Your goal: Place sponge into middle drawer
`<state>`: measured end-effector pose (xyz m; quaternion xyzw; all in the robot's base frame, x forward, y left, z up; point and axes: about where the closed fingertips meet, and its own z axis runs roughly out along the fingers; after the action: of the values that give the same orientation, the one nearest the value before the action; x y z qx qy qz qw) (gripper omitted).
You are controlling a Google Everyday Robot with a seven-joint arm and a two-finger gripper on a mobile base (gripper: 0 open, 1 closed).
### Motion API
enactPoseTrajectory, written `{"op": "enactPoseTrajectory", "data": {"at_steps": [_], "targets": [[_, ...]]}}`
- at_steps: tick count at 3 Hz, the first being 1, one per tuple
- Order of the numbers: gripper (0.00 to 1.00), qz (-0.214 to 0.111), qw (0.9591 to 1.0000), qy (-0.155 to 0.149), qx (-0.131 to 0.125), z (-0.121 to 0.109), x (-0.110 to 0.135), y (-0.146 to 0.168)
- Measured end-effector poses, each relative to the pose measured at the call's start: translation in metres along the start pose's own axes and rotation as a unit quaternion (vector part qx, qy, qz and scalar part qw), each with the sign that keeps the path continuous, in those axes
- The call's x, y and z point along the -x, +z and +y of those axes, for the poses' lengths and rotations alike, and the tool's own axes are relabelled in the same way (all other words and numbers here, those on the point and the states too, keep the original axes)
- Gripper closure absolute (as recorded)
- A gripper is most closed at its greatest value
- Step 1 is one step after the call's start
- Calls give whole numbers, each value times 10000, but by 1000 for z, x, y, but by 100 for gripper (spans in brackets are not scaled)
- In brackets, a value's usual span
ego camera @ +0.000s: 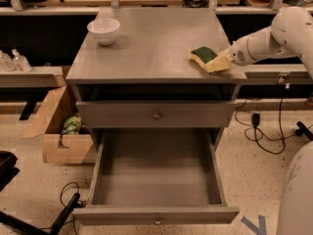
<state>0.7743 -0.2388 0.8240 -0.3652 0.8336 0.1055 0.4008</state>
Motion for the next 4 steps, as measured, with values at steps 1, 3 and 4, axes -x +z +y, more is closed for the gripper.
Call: {"op": "enactPoseTrajectory", "data": {"at_steps": [1,3,4], "targets": [[100,0,10000,0,0,0,0,0],[80,0,10000,0,1,0,0,0],[59,0,10000,0,1,0,0,0]]}}
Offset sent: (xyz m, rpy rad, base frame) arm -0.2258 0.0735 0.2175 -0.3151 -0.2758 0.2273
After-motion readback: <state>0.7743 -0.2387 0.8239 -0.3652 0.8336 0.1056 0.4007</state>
